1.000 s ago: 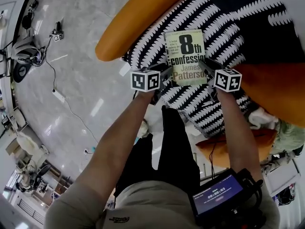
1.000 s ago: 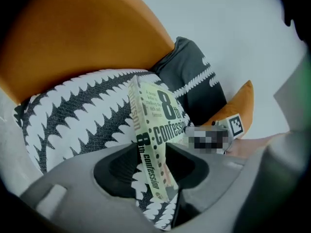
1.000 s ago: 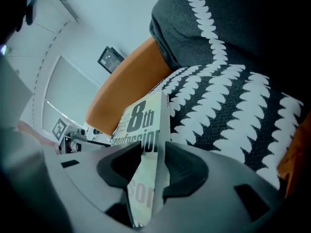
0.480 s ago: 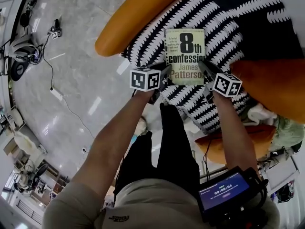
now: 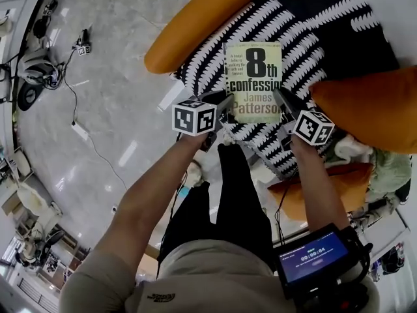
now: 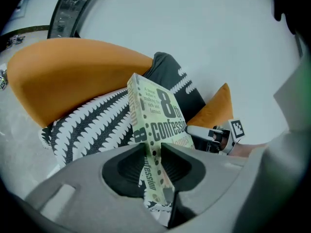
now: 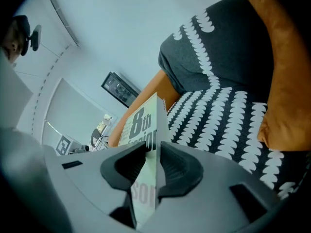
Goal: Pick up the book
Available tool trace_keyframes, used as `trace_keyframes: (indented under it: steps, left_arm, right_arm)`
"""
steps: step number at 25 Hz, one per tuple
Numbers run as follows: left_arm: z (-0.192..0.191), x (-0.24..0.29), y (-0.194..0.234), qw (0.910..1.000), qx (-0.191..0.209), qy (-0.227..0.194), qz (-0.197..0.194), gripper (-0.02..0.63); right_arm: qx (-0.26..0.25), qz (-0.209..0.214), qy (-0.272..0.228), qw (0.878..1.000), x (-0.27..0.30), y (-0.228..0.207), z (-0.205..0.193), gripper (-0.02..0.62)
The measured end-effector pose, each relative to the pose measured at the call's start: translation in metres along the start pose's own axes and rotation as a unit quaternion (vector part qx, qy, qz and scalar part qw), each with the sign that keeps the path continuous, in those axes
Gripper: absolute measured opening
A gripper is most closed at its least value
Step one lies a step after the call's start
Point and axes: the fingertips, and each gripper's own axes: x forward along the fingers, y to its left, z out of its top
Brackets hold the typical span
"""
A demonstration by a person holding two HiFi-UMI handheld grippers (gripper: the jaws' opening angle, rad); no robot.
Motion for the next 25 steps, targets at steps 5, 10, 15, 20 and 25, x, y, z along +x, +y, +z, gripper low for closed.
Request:
trace_keyframes:
  steps: [5,10,15,20,25]
  left_arm:
    - [0.002,-0.052,-0.027,0.9997,0.012,-0.020,-0.006,0.107]
    - [0.001,-0.114,-0.053,0.9984,0.031,-0.048,-0.007,0.106]
    - [0.000,-0.168,-0.080,0.9963,0.048,-0.071,-0.009,0.104]
    - [-0.010,-0.232,-0.108,0.9930,0.067,-0.097,-0.012,0.103]
    - [-0.028,-0.297,-0.137,0.9885,0.084,-0.124,-0.023,0.101]
  right_arm:
    - [-0.005,0.010,-0.029,1.000,-0.033,0.052,0.004,0.097]
    - [-0.014,0.023,-0.046,0.999,-0.065,0.111,-0.004,0.094]
    - [-0.036,0.039,-0.057,0.997,-0.097,0.164,-0.004,0.092]
    - [-0.047,0.047,-0.069,0.995,-0.132,0.222,-0.018,0.091]
    - [-0.050,0.058,-0.084,0.994,-0.172,0.281,-0.038,0.089]
